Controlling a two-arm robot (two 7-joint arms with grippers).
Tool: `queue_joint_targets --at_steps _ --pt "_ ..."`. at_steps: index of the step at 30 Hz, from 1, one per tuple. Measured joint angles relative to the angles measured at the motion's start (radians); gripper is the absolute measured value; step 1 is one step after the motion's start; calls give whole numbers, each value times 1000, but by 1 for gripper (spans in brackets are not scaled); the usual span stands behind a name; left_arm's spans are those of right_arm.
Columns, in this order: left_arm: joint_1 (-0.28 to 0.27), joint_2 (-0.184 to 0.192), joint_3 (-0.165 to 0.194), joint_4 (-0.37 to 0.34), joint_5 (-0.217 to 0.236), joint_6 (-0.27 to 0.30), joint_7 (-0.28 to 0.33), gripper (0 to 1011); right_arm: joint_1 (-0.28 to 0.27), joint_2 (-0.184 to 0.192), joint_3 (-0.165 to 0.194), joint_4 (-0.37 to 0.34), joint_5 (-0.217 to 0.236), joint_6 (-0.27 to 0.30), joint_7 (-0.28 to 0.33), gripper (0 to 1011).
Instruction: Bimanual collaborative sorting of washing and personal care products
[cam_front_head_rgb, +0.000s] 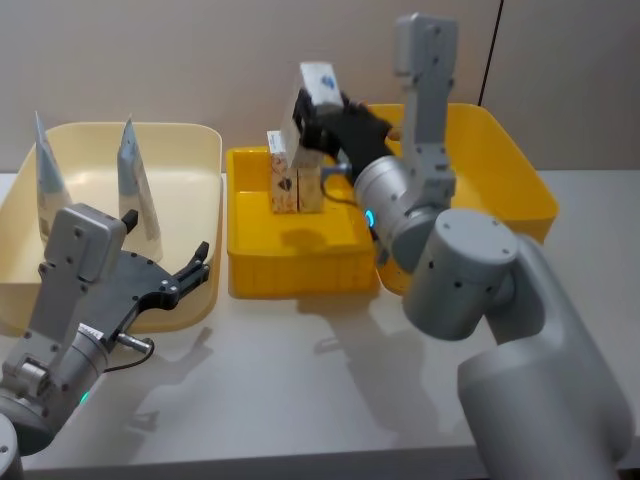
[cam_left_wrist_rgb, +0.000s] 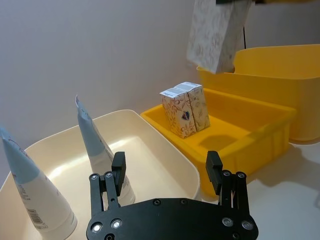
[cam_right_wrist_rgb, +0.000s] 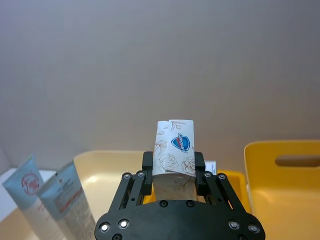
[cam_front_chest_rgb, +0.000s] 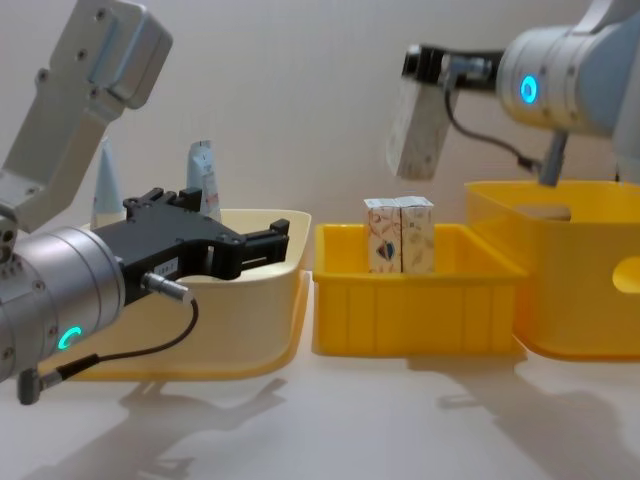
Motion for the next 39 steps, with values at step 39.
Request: queue_joint_targets --at_steps 39 --pt "0 0 0 0 0 0 0 1000 71 144 194 -11 -57 109 -6 766"
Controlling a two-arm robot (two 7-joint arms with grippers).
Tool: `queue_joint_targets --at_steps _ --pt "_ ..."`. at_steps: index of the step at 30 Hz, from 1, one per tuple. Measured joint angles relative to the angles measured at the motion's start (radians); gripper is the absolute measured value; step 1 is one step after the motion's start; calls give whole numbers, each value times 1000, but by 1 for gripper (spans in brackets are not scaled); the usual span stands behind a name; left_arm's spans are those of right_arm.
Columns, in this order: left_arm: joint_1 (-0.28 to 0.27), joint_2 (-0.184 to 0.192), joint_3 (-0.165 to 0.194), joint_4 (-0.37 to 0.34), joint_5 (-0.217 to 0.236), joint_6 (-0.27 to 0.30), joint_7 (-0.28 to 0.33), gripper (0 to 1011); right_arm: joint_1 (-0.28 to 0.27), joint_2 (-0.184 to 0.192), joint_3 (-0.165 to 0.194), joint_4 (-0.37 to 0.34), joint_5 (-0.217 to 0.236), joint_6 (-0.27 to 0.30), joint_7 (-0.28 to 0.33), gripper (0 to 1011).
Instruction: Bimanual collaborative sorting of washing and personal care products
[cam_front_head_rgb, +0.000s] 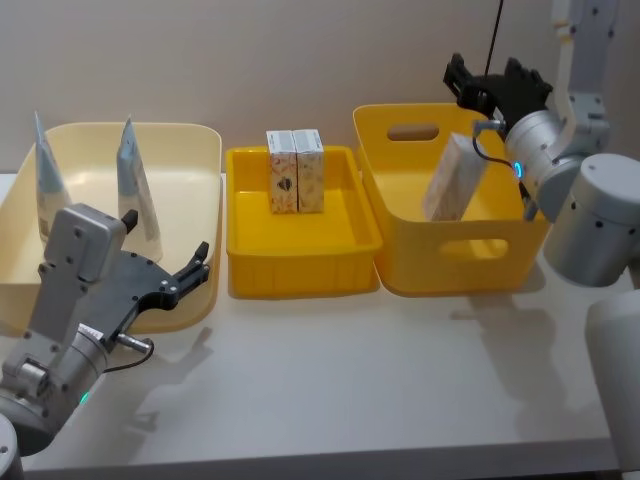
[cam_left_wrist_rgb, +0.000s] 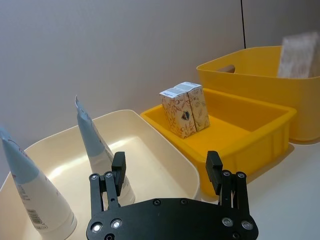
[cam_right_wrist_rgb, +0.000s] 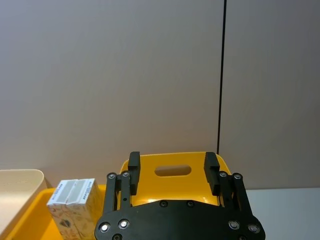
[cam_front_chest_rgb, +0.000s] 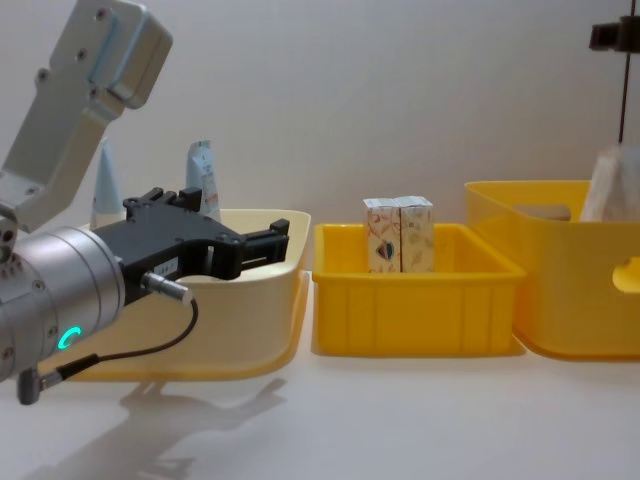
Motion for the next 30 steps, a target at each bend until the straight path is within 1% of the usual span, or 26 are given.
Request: queue_joint_targets --at_steps 1,2,5,7,8,9,21,24,30 --pt "0 0 0 0 0 0 0 1000 0 3 4 2 0 9 2 811" --pt "0 0 0 0 0 0 0 1000 1 5 6 4 0 14 3 811" --pt "0 0 0 0 0 0 0 999 1 8 10 6 1 26 5 916" --pt "0 0 0 0 0 0 0 1000 1 11 13 8 1 36 7 939" --pt "0 0 0 0 0 0 0 1000 1 12 16 10 1 41 7 989" --pt "0 0 0 0 0 0 0 1000 1 13 17 10 1 43 8 1000" --pt "-2 0 0 0 1 1 -1 1000 2 21 26 16 2 69 12 1001" --pt "-8 -1 -1 1 3 7 -2 1000 2 21 27 17 2 72 13 1001" --pt "-42 -6 -5 21 9 30 -10 1000 3 23 29 18 3 76 13 1001"
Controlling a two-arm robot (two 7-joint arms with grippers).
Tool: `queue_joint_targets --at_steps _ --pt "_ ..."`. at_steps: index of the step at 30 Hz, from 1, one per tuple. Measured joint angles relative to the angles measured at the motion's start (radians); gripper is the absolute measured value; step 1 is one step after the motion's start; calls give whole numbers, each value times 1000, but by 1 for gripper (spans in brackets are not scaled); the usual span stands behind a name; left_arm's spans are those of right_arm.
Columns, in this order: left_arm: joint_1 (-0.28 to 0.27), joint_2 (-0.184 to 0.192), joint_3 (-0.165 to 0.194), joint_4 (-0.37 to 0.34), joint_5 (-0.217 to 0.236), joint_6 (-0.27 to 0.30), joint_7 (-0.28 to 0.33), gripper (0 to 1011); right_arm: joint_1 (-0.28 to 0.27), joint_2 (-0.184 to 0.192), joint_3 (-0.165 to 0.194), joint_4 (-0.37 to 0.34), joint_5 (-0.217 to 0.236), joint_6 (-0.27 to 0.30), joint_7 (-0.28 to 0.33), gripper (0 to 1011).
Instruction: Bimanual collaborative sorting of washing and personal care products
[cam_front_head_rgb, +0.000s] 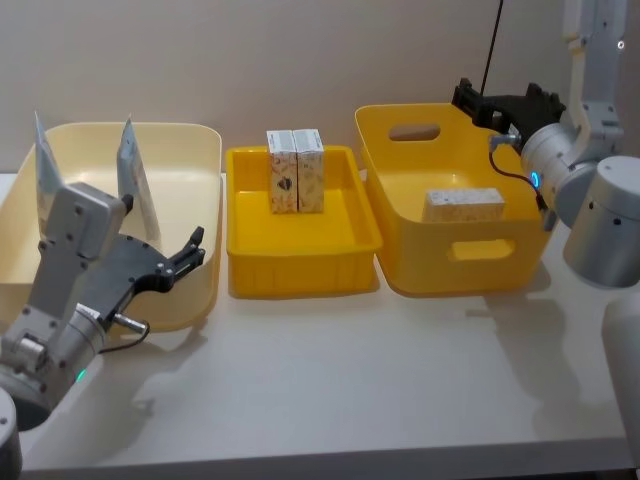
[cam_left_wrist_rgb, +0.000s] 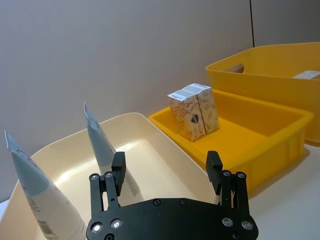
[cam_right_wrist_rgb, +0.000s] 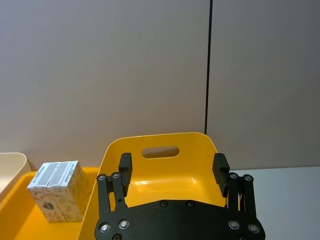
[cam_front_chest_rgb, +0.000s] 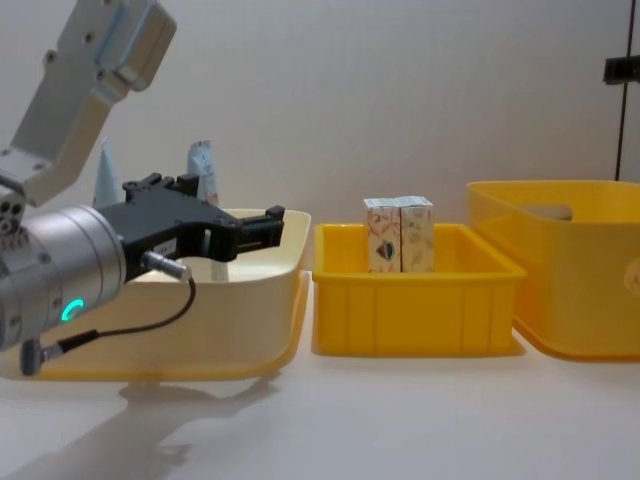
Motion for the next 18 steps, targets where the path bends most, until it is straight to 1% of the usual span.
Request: queue_joint_targets --at_steps 4,10,18 --pt "-31 -10 -5 31 1 15 -8 1000 0 0 1 0 0 3 0 1001" --pt "-62 -26 -12 73 -2 21 -19 1000 0 1 1 1 0 4 1 1001" --pt "-98 -56 -30 143 -26 13 -40 999 0 2 2 2 0 5 1 1001"
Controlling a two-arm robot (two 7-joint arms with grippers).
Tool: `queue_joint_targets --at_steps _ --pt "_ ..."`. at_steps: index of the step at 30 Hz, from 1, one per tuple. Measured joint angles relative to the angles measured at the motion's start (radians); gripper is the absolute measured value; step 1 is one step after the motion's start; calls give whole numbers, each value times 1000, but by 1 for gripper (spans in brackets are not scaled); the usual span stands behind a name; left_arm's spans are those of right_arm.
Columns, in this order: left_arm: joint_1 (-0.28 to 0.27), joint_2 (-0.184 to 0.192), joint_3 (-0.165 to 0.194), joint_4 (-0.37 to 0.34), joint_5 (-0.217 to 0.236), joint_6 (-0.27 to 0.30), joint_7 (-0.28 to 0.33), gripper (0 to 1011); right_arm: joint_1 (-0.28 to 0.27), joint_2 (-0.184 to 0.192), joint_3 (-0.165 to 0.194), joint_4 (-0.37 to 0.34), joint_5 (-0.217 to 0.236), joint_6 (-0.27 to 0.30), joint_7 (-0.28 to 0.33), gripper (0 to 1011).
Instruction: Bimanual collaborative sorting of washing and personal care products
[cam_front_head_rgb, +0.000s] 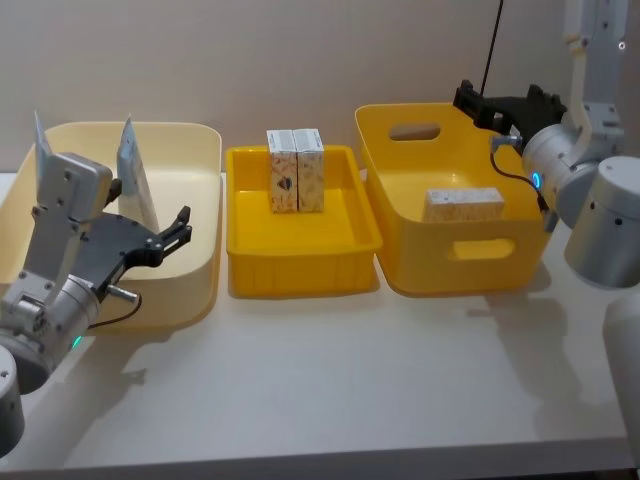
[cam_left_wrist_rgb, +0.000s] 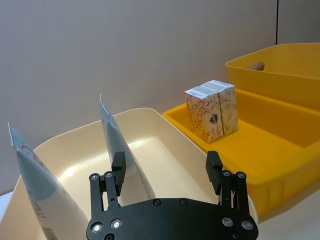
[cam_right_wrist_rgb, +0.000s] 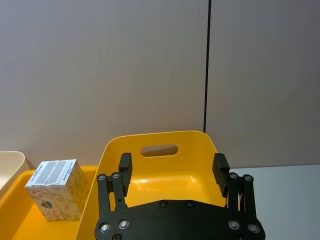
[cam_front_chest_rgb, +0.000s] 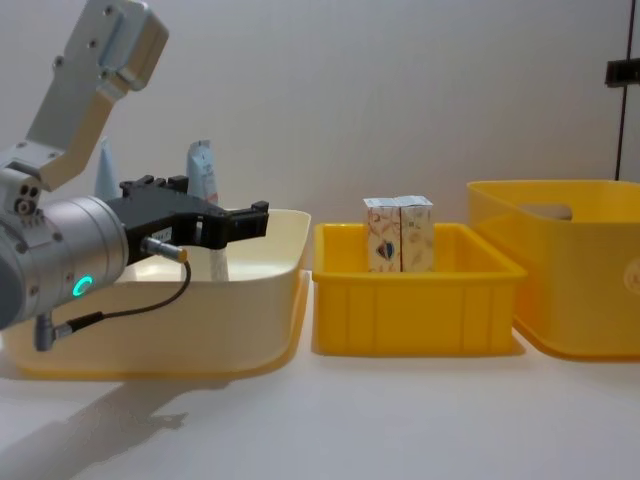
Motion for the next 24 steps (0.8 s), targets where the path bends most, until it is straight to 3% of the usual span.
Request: queue_joint_targets --at_steps 24 --pt "-50 -61 -65 131 -43 -40 -5 1000 0 0 0 0 0 2 0 1001"
